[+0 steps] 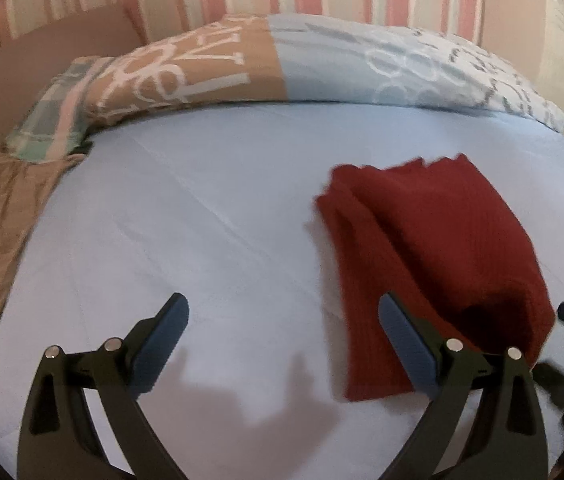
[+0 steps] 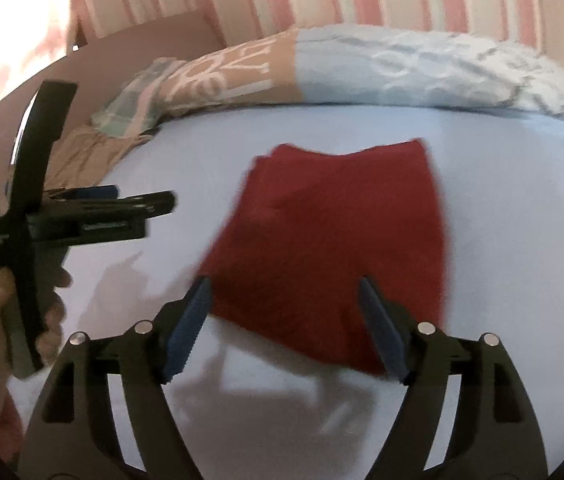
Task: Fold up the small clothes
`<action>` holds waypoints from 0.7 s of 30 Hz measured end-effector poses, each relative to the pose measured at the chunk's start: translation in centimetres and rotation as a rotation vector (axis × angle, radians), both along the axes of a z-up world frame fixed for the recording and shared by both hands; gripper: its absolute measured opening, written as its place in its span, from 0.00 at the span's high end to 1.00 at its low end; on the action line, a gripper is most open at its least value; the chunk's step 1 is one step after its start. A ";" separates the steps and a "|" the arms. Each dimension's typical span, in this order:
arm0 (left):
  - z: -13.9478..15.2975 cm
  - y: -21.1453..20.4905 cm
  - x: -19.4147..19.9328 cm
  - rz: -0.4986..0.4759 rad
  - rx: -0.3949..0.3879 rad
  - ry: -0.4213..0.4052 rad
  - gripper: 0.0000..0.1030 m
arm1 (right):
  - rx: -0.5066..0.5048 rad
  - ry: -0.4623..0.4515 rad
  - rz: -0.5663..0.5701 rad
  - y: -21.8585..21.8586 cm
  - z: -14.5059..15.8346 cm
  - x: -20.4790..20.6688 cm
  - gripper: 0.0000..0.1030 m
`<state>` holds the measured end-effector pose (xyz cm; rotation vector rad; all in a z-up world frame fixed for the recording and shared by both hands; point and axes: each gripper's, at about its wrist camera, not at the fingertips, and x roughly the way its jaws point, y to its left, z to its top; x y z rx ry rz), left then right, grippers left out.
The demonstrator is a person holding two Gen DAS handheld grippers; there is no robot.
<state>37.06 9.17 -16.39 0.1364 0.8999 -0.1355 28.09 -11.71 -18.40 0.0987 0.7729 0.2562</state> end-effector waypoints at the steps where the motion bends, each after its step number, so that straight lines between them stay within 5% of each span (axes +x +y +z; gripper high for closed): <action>1: -0.2 -0.6 0.0 -0.017 -0.019 0.013 0.06 | -0.016 -0.004 -0.021 -0.9 0.0 -0.3 0.25; 13: -1.0 -4.6 3.2 -0.028 -0.261 0.159 0.06 | -0.055 -0.015 -0.167 -6.4 -0.8 -1.1 0.24; 17: -2.5 -5.6 4.6 -0.004 -0.268 0.235 0.08 | -0.057 -0.023 -0.164 -6.3 -1.0 -1.1 0.24; 18: -2.9 -5.7 4.7 -0.005 -0.277 0.251 0.12 | -0.062 -0.028 -0.163 -6.2 -1.0 -1.2 0.24; 21: -3.8 -6.4 4.8 -0.044 -0.285 0.269 0.55 | -0.085 -0.044 -0.160 -6.0 -1.0 -1.2 0.24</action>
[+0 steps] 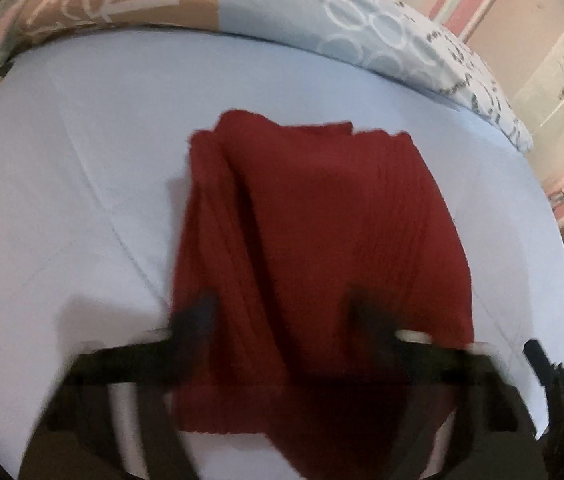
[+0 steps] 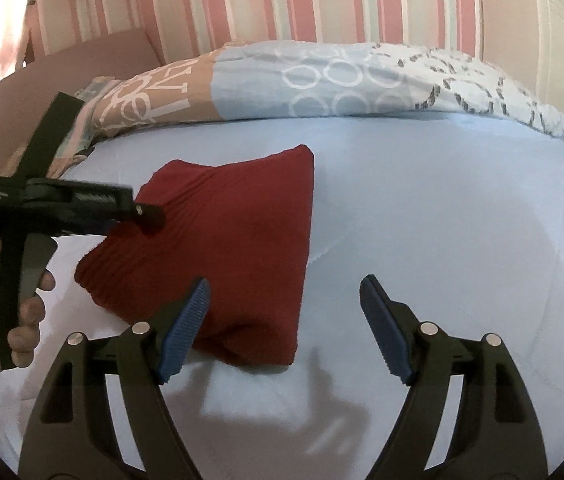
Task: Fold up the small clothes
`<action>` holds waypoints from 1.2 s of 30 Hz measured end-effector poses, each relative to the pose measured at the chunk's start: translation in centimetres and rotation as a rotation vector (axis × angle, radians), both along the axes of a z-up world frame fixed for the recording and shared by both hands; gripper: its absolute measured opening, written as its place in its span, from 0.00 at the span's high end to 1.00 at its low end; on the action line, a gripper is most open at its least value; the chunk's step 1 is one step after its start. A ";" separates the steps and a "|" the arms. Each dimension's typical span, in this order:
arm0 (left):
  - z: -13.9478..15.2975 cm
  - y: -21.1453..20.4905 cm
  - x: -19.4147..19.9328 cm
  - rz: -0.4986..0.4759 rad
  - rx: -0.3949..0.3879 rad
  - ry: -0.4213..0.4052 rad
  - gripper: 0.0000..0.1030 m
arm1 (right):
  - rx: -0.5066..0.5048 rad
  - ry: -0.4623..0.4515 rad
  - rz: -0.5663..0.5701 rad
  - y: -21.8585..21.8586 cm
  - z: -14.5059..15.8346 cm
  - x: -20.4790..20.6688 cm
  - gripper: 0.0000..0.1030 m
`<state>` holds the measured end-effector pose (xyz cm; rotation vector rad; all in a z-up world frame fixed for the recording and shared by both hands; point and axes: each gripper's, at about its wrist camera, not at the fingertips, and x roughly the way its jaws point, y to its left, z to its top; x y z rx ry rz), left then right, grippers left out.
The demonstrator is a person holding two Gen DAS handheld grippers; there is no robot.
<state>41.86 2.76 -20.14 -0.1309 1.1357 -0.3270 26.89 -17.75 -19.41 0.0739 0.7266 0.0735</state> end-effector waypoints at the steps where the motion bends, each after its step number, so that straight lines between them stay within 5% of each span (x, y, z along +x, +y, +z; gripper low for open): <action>1: 0.0 -0.5 -0.1 -0.022 0.026 -0.022 0.65 | -0.001 -0.002 -0.001 -0.1 -0.1 0.0 0.24; 10: 2.7 -3.4 -2.0 -0.240 0.427 -0.419 0.73 | 0.014 -0.054 -0.043 0.0 0.3 1.1 0.24; 13: 1.5 -2.3 -1.3 -0.272 0.481 -0.426 0.73 | 0.006 -0.022 -0.065 0.5 -0.5 2.3 0.24; 18: -1.5 -0.4 -1.2 -0.269 0.462 -0.387 0.68 | -0.040 -0.017 -0.056 1.3 -1.3 3.2 0.24; 22: 0.2 1.6 -2.2 -0.170 0.412 -0.416 0.19 | -0.037 -0.022 -0.044 1.3 -1.0 3.4 0.24; 29: 2.1 5.5 -5.9 -0.095 0.162 -0.286 0.16 | -0.022 -0.023 -0.011 2.0 -0.4 2.4 0.22; 34: -0.4 5.1 -7.0 -0.019 0.218 -0.213 0.17 | -0.031 -0.002 -0.004 2.4 -1.0 1.8 0.22; 36: -1.9 6.1 -6.7 0.017 0.244 -0.154 0.25 | -0.040 0.007 -0.001 2.4 -1.2 1.6 0.22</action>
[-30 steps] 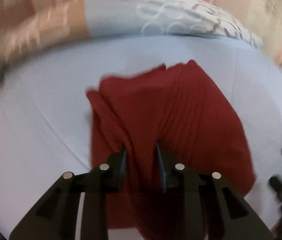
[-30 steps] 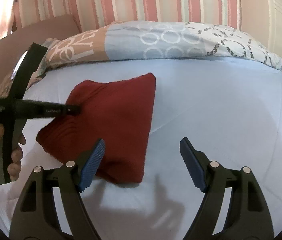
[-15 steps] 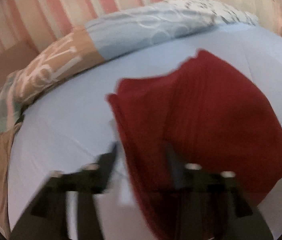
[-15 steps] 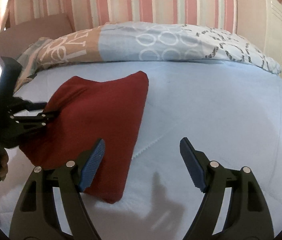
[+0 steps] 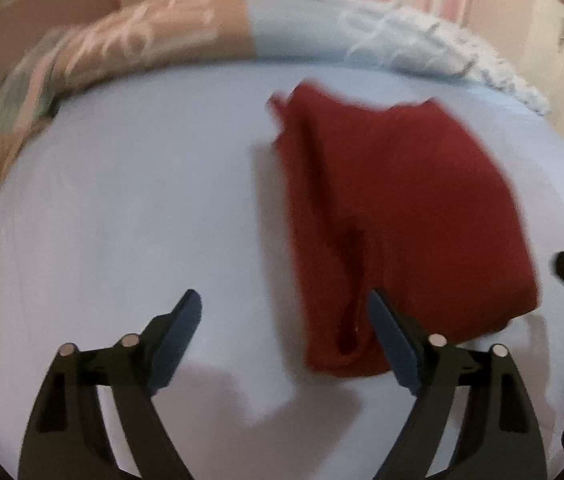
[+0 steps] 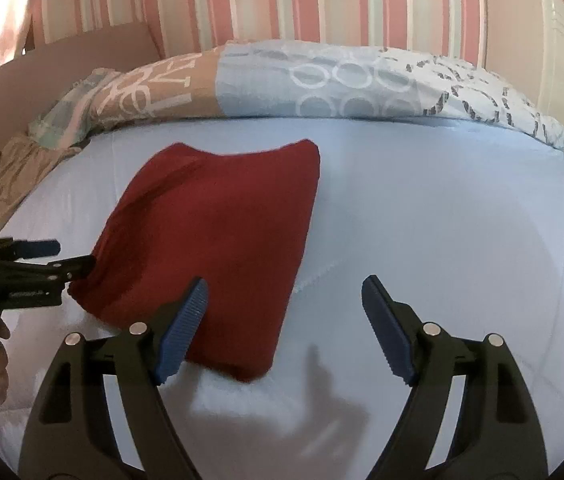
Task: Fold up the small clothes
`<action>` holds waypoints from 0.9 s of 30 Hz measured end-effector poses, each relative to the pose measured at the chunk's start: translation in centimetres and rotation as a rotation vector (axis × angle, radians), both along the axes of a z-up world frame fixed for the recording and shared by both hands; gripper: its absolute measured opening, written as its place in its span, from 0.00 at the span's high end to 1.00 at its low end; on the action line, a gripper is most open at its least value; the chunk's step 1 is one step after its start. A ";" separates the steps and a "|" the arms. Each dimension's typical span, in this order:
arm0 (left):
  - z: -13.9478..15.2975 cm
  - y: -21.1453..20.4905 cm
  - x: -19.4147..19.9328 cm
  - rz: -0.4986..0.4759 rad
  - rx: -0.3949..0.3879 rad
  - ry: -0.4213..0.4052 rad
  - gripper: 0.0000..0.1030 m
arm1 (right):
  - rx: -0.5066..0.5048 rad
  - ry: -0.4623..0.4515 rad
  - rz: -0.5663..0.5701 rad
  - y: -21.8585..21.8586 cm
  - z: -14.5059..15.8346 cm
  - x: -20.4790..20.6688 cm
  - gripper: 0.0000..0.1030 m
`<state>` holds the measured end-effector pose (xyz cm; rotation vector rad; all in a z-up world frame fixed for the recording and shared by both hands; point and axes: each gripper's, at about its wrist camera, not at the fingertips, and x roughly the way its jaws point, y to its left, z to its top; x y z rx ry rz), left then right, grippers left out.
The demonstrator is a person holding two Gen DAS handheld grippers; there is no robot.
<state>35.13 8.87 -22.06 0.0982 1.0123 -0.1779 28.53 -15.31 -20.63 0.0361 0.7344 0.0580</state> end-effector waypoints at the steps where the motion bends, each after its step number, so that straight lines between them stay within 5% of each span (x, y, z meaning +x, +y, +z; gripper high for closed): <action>1: -0.6 0.4 0.0 0.011 0.024 0.010 0.25 | -0.007 0.002 0.002 0.1 -0.1 -0.1 0.22; 6: -1.3 1.7 -0.1 0.017 0.017 0.014 0.24 | 0.006 0.010 -0.011 -0.2 -0.4 -0.3 0.22; 11: -0.4 0.7 0.2 -0.023 0.126 -0.026 0.25 | 0.020 0.013 0.032 -0.3 -0.1 -0.4 0.22; 13: 0.3 1.3 -0.1 -0.055 0.088 -0.025 0.25 | 0.066 0.002 0.056 -0.6 0.3 -0.7 0.13; 17: 2.5 2.4 -2.3 -0.080 0.009 -0.055 0.07 | 0.058 -0.029 0.060 -0.7 0.8 -1.2 0.07; 24: 2.1 0.4 -1.6 -0.130 -0.190 0.057 0.06 | 0.044 -0.009 0.041 -0.8 0.2 -1.3 0.07; 27: 1.1 -1.0 -1.3 -0.137 -0.184 0.066 0.06 | 0.011 -0.010 0.052 -0.4 0.1 -1.3 0.07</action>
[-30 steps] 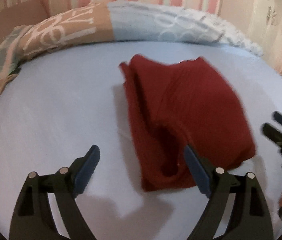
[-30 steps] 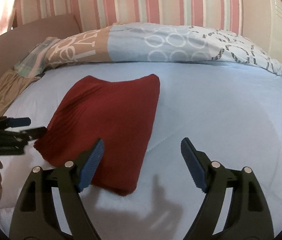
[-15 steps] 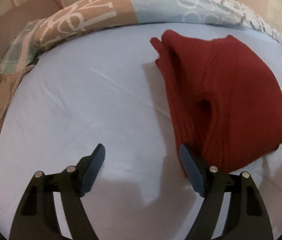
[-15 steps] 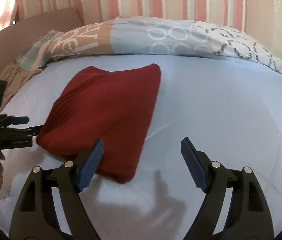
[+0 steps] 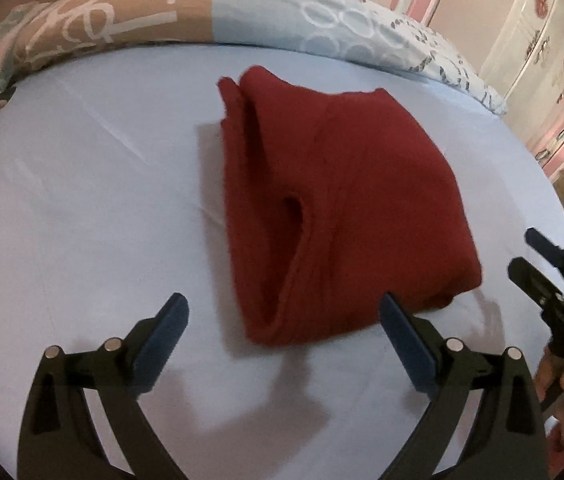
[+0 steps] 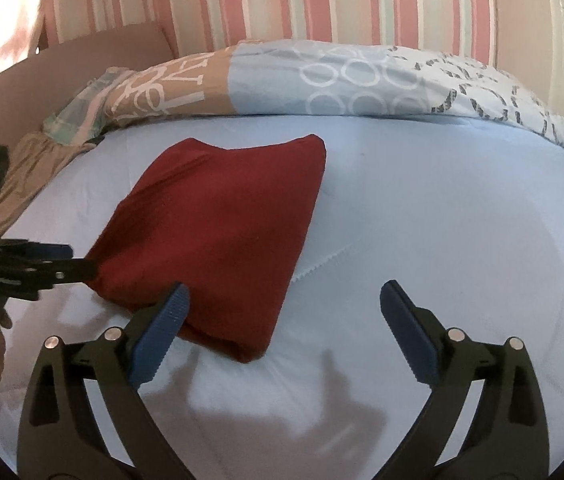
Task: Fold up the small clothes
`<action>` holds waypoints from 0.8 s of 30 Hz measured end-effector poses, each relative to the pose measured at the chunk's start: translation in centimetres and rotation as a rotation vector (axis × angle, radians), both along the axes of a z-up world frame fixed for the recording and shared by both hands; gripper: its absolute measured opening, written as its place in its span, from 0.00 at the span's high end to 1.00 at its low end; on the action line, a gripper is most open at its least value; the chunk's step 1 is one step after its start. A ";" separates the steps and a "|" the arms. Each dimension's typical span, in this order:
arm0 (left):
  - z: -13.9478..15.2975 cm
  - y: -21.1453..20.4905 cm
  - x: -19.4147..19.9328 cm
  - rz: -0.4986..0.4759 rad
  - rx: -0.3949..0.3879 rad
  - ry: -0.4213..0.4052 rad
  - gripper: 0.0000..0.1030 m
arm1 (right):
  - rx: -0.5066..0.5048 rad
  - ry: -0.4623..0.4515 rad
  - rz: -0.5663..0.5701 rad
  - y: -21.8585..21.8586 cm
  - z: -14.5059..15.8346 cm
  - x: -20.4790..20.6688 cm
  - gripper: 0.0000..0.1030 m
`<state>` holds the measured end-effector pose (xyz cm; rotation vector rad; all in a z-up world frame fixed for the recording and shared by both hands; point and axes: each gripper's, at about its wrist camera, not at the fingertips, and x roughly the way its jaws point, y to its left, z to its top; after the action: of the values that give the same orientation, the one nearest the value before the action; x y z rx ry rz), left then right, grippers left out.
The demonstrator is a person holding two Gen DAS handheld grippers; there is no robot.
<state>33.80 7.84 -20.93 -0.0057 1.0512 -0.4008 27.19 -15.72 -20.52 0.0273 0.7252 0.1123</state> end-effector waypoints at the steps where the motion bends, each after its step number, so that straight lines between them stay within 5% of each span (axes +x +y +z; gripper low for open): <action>1: -0.6 -0.4 0.3 -0.003 0.002 0.018 0.06 | -0.007 0.001 0.002 0.0 -0.1 0.0 0.07; 9: -3.5 -1.2 2.6 -0.032 -0.036 0.124 0.05 | 0.062 0.023 -0.021 -0.9 -0.5 1.1 0.04; 18: -3.1 -3.2 2.5 -0.105 0.104 0.029 0.07 | 0.249 0.116 -0.047 -2.0 -2.1 7.0 0.04; 24: -3.7 -3.0 2.9 -0.093 0.081 0.042 0.07 | 0.346 0.213 -0.035 -1.4 -4.1 10.7 0.04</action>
<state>36.72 4.88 -24.59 0.1082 1.1117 -0.4433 37.91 -17.13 -24.65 0.3871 0.9110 0.2025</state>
